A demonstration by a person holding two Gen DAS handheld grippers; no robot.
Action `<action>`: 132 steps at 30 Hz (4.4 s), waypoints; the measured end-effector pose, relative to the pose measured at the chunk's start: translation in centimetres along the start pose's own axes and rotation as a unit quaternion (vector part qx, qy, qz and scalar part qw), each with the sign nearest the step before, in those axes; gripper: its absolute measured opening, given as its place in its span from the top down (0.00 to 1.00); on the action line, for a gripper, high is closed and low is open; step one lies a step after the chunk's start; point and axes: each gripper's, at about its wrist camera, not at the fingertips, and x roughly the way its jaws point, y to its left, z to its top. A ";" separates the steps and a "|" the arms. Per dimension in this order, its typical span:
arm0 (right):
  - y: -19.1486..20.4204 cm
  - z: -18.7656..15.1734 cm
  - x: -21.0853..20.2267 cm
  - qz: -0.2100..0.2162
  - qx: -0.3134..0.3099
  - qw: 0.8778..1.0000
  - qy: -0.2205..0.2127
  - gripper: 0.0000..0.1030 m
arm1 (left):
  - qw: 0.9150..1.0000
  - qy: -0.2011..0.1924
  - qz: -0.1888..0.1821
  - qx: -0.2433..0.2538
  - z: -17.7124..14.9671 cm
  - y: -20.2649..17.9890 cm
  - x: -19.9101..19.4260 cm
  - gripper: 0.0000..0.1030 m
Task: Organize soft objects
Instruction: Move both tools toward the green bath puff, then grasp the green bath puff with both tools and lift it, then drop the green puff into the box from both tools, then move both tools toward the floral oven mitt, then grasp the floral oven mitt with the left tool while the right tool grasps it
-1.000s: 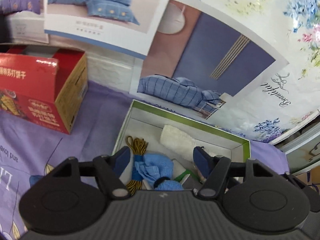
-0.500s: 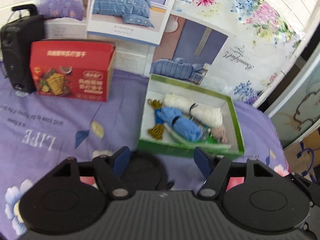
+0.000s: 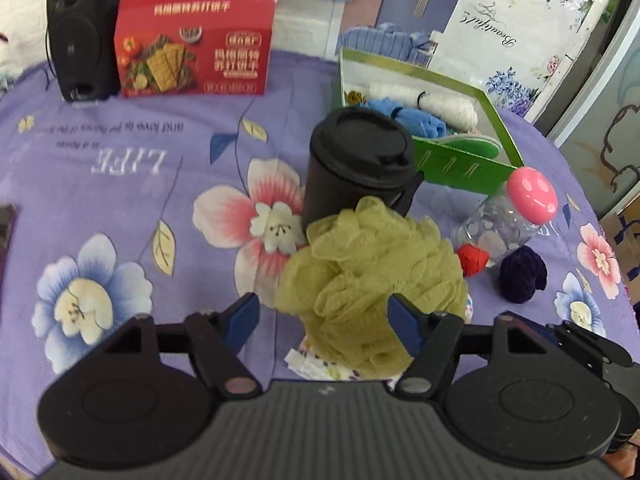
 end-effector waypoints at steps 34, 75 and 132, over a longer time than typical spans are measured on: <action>5.5 -0.4 7.6 -0.034 -0.194 0.980 0.017 0.57 | 0.991 0.043 -0.116 -0.052 2.0 1.1 5.5 0.51; -5.4 21.9 10.9 -0.127 -0.197 0.970 -0.058 0.56 | 0.990 -0.084 -0.109 -0.031 24.0 -4.6 9.0 0.26; -0.5 -0.4 7.1 -0.172 0.035 0.982 0.066 0.47 | 0.950 0.075 -0.116 0.278 -3.5 -2.6 8.8 0.10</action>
